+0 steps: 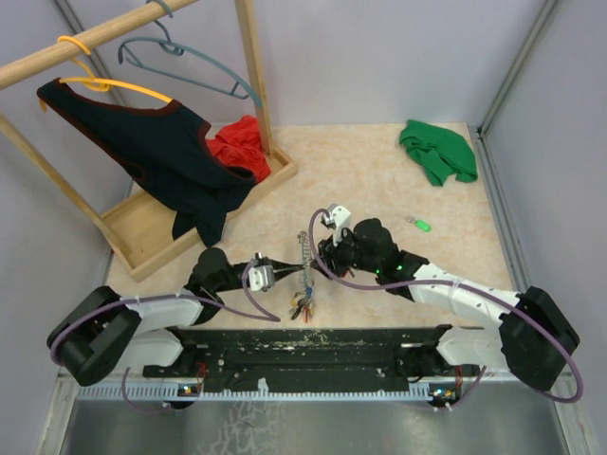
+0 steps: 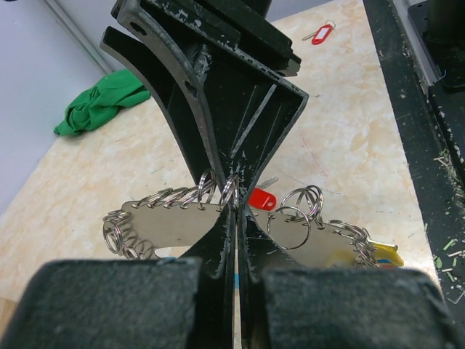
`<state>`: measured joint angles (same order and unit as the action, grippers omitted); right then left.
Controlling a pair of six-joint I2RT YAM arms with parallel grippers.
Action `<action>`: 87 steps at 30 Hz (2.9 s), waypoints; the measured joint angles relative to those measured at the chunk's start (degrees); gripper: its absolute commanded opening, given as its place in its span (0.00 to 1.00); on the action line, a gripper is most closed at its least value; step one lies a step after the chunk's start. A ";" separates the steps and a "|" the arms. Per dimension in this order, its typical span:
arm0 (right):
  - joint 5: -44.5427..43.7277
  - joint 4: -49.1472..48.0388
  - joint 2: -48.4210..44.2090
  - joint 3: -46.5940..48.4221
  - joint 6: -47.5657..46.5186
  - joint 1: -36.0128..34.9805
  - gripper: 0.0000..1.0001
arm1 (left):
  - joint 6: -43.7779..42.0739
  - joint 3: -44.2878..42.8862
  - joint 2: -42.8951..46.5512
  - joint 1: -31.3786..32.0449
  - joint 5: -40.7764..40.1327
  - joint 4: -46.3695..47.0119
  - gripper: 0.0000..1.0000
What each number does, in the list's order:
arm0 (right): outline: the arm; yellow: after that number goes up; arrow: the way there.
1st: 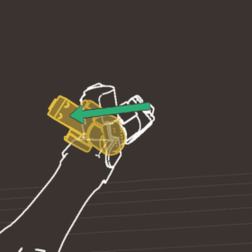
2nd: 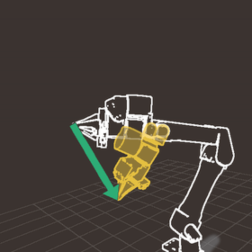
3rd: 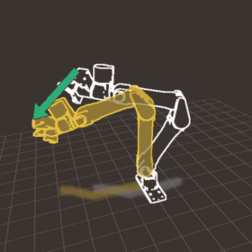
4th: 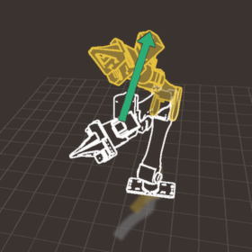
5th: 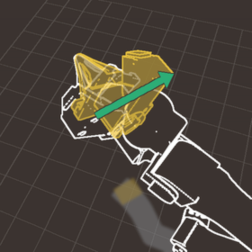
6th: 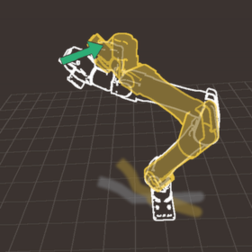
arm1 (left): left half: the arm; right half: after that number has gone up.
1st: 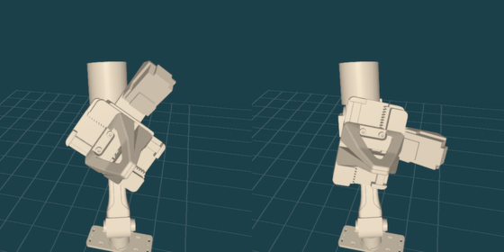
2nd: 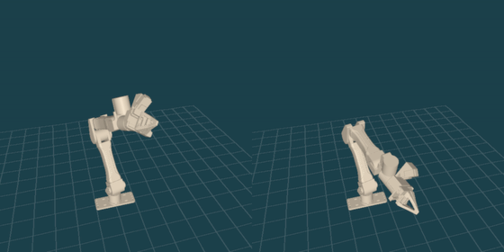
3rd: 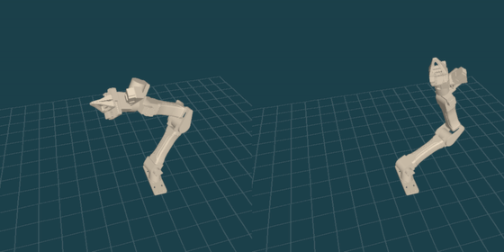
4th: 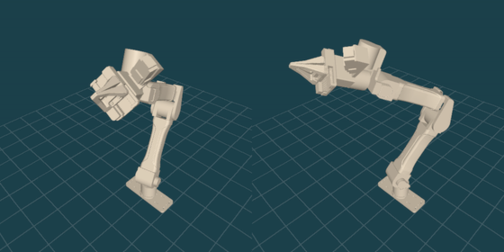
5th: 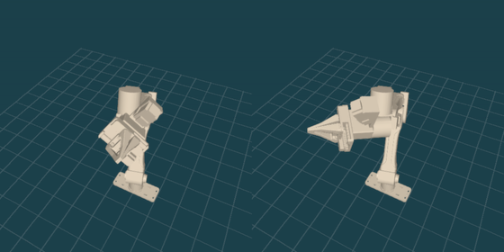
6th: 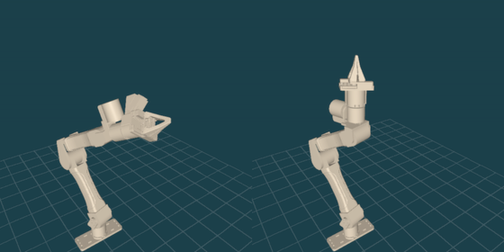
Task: Put the keys on the keyring
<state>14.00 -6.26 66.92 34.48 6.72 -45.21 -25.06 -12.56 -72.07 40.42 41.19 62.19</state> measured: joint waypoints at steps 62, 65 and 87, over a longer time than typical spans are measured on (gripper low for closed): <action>-3.43 -7.48 -5.53 -2.27 11.80 3.13 0.57 | 3.17 -13.55 10.25 0.74 -6.27 -38.51 0.00; -1.88 -9.29 -4.13 -2.95 12.96 3.13 0.57 | 3.17 -13.55 10.25 0.74 -6.27 -37.90 0.00; -6.10 -1.90 -2.71 -4.07 11.19 3.39 0.57 | 3.96 -12.24 10.73 0.74 -5.11 -37.40 0.00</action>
<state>7.90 -8.16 64.20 30.41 17.91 -41.82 -21.10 -24.80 -61.34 41.17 36.07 24.80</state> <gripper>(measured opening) 0.568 0.006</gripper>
